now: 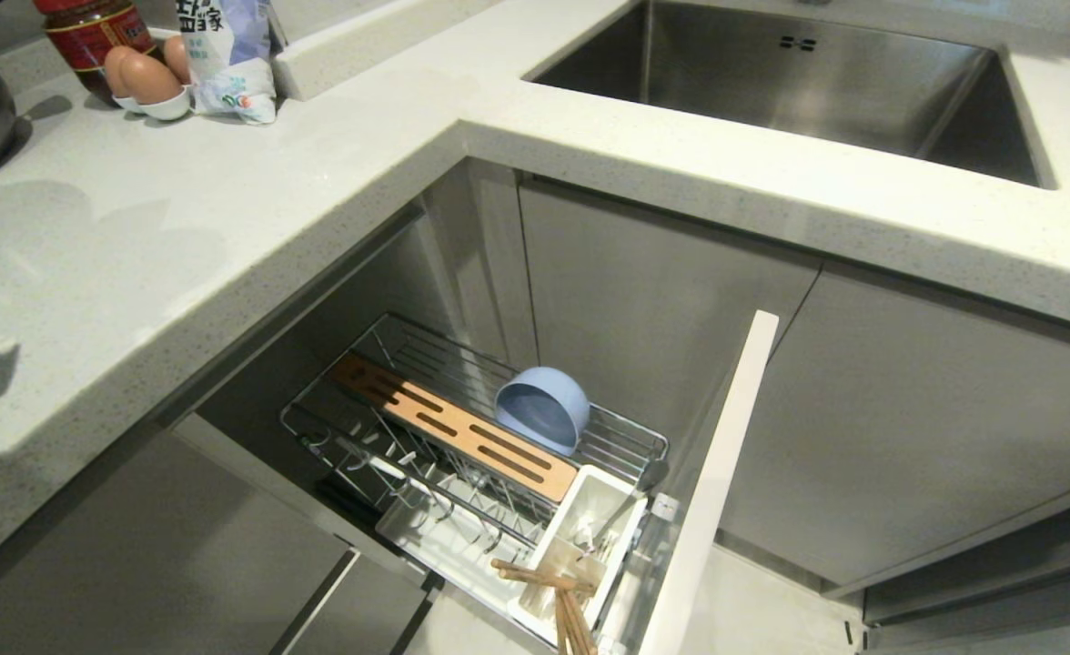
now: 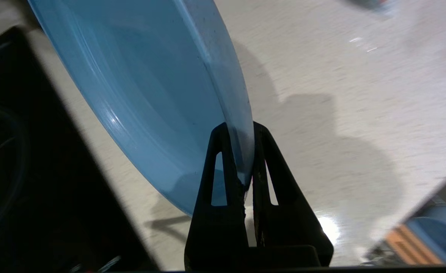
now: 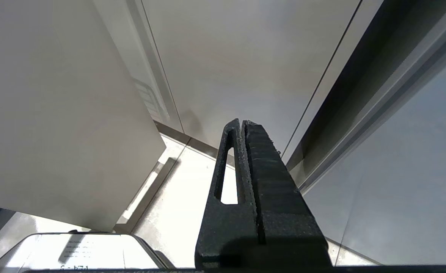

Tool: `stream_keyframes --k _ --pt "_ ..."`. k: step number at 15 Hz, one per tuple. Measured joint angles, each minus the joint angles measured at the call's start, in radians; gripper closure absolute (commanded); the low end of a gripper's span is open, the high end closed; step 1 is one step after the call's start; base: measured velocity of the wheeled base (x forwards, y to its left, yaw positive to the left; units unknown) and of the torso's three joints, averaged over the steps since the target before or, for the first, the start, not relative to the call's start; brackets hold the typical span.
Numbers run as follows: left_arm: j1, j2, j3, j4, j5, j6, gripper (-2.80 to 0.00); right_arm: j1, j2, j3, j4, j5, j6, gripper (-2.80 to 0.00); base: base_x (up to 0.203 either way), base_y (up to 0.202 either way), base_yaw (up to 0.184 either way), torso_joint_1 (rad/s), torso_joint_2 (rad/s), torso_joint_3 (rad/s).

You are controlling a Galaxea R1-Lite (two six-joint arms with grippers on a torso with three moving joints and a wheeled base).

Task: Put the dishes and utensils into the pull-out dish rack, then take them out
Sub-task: Take the plate out of the cupboard

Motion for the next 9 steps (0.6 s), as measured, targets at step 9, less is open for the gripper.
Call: stream_keyframes --k 9 --pt "0.088 0.071 -0.008 0.314 0.048 0.010 0.00 0.000 0.000 0.000 0.000 0.000 0.000 0.00 0.000 0.000 0.000 0.000 0.00 0.000"
